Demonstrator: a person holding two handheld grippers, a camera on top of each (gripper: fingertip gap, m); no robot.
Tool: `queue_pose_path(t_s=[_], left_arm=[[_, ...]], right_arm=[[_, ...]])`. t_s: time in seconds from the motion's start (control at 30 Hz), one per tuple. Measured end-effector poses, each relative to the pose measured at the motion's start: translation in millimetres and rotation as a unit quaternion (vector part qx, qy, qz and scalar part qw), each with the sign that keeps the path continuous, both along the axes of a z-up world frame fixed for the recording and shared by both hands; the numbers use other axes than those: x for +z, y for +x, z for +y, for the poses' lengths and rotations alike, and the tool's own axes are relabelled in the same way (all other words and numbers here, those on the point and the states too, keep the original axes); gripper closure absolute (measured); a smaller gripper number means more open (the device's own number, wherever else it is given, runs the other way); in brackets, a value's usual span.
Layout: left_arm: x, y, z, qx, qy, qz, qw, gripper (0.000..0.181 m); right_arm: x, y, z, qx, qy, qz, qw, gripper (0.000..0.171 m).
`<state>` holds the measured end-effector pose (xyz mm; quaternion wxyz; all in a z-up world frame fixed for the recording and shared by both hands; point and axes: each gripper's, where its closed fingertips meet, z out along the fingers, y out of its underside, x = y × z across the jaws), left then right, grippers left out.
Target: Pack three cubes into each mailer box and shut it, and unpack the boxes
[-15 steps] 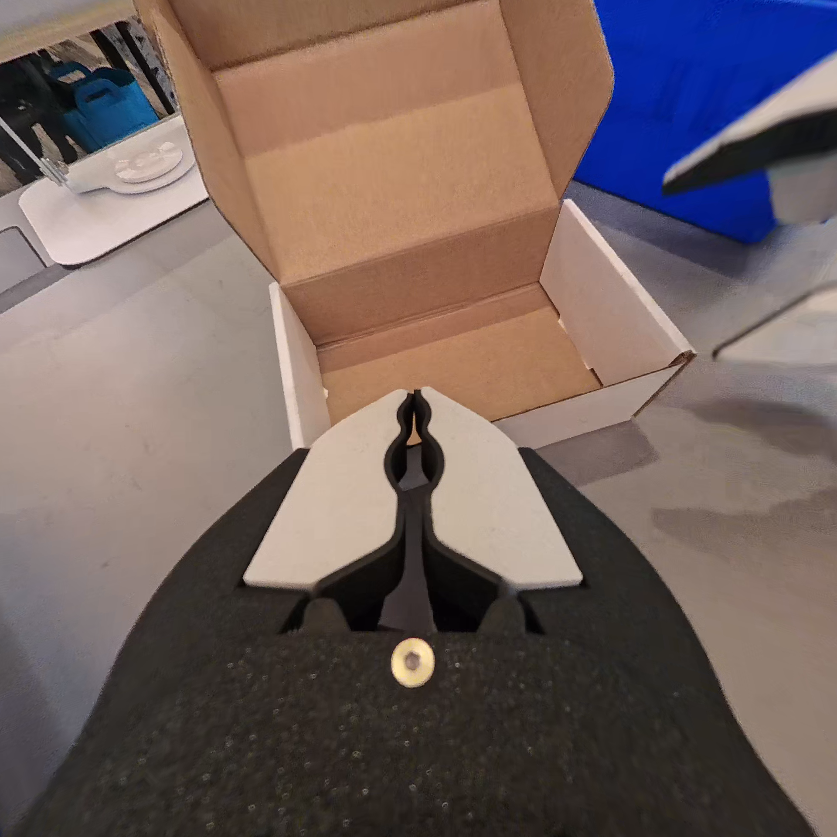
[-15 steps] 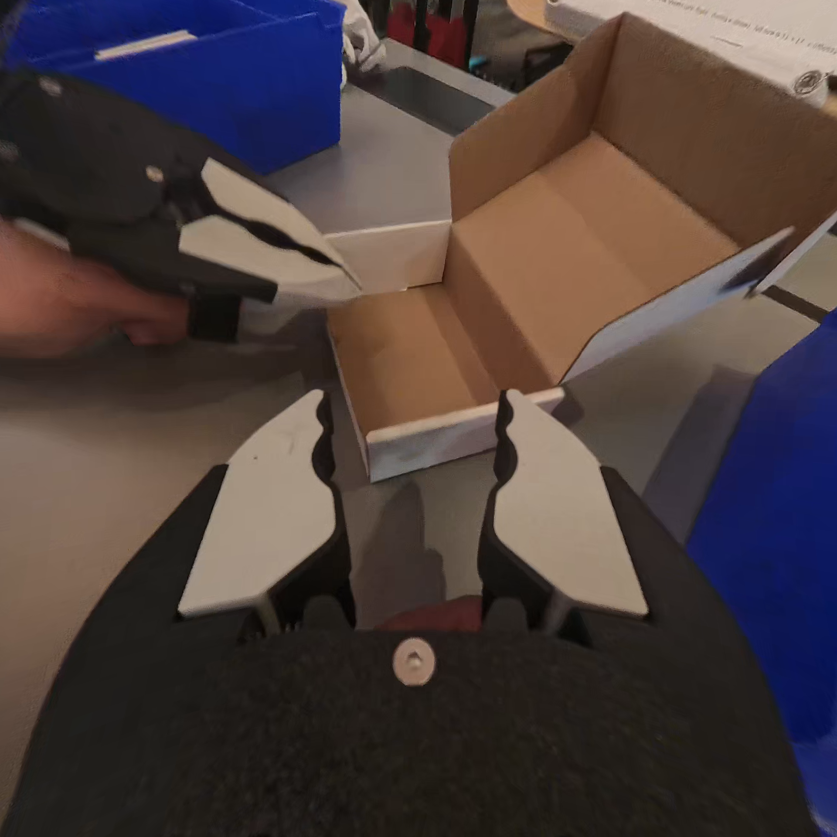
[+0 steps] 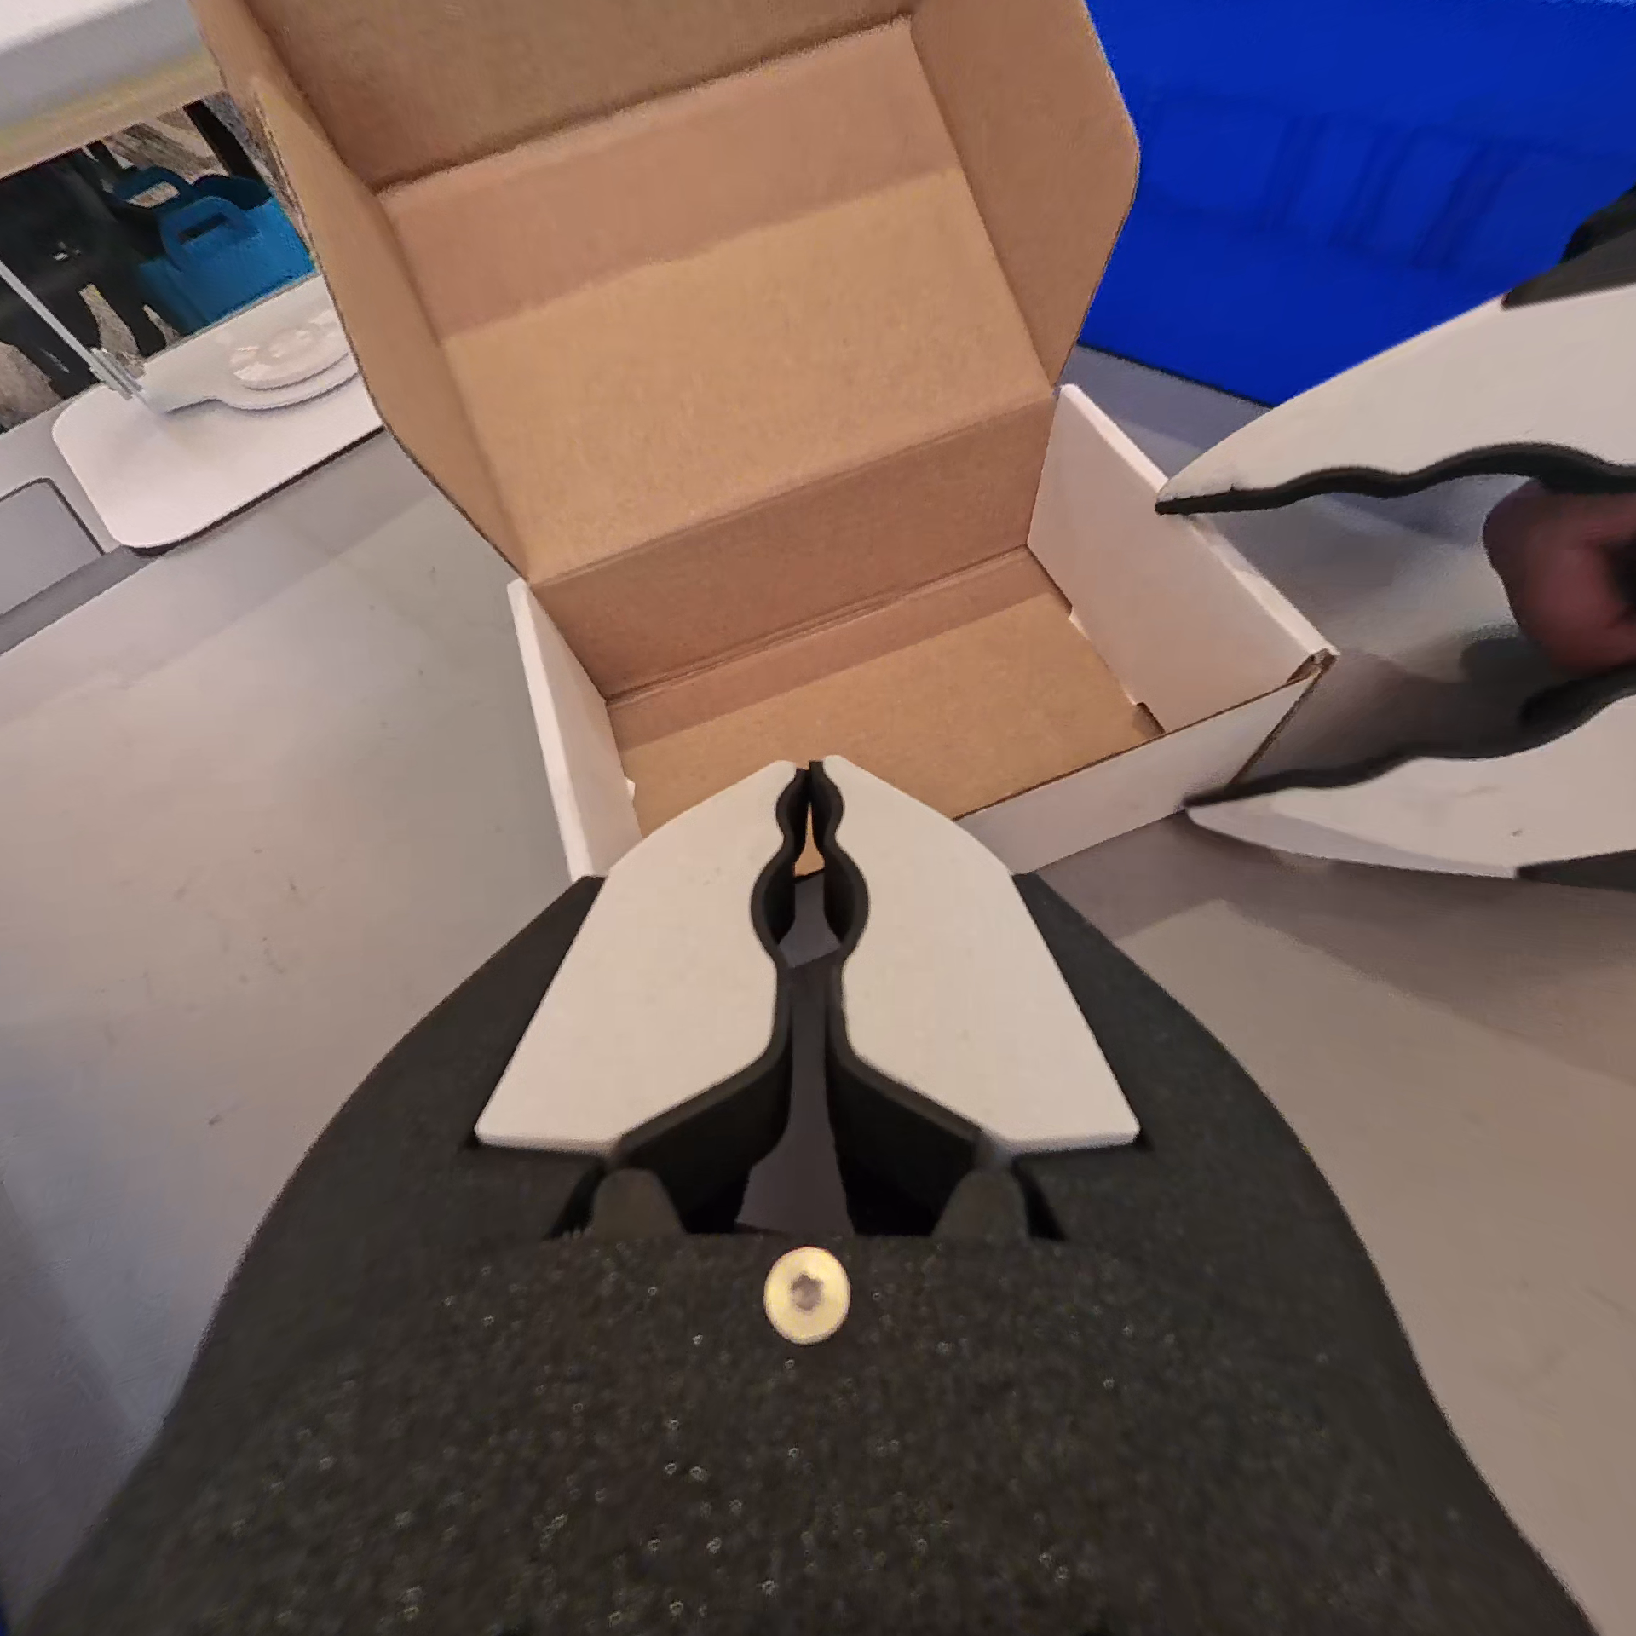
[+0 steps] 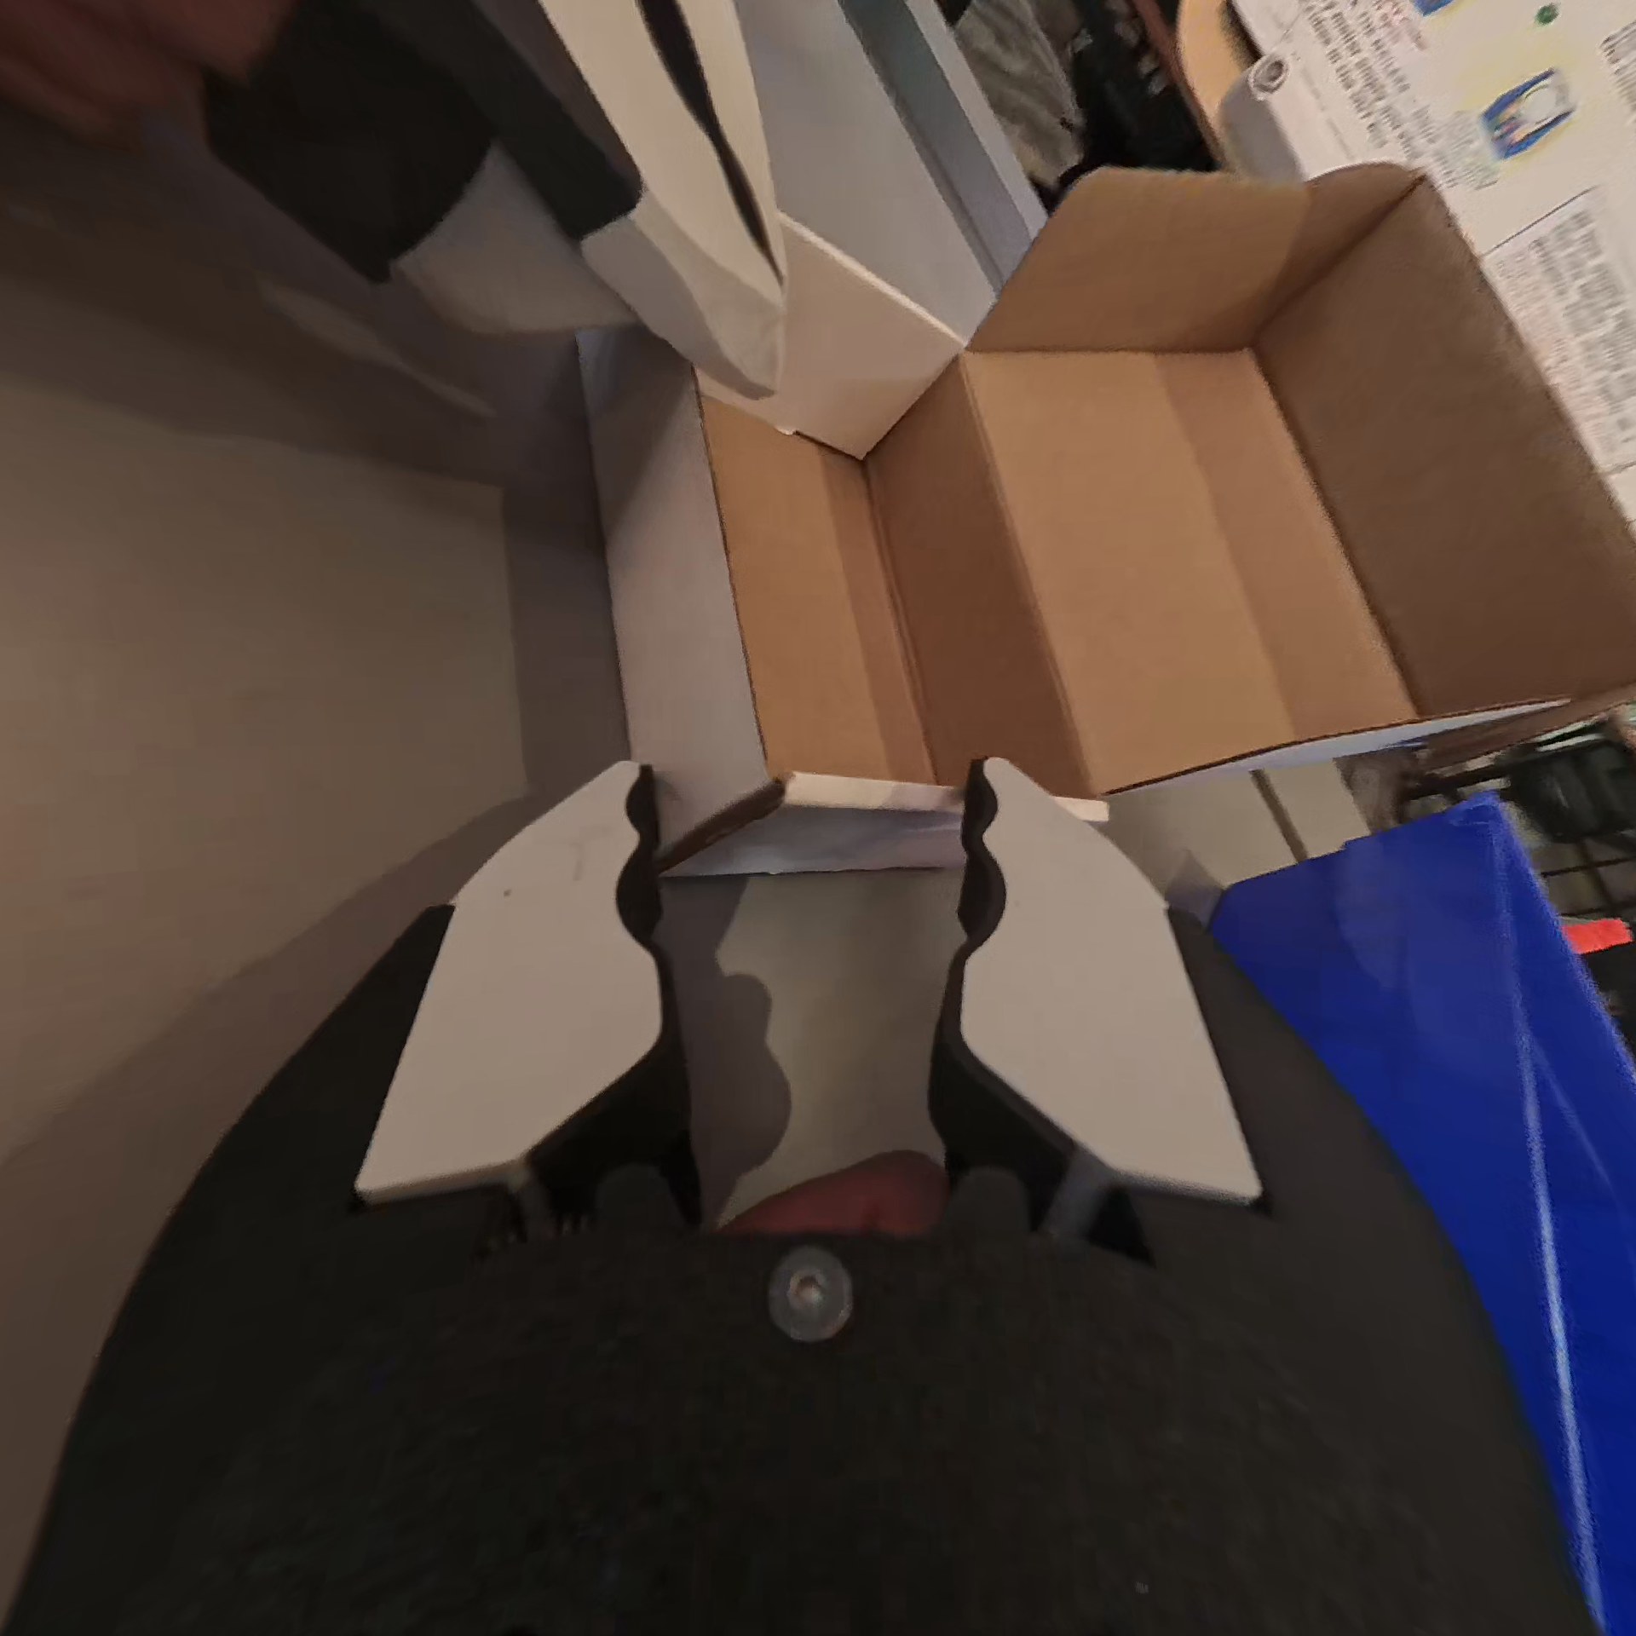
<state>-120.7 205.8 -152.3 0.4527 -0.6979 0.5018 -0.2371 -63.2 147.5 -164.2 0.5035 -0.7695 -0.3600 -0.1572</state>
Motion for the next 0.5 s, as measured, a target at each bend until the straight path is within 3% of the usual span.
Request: queue_pose_path(t_s=[0.2, 0.33, 0.5], left_arm=[[1, 1, -1, -0.002, -0.004, -0.001, 1.0, 0.181], [16, 1, -16, -0.02, -0.029, -0.028, 0.999, 0.163], [60, -26, -65, -0.089, -0.092, -0.037, 0.991, 0.139]], right_arm=[[0, 0, 0, -0.002, 0.002, 0.004, 1.0, 0.106], [0, 0, 1, -0.008, 0.003, 0.003, 1.0, 0.106], [0, -1, 2, -0.012, 0.002, 0.003, 1.0, 0.106]])
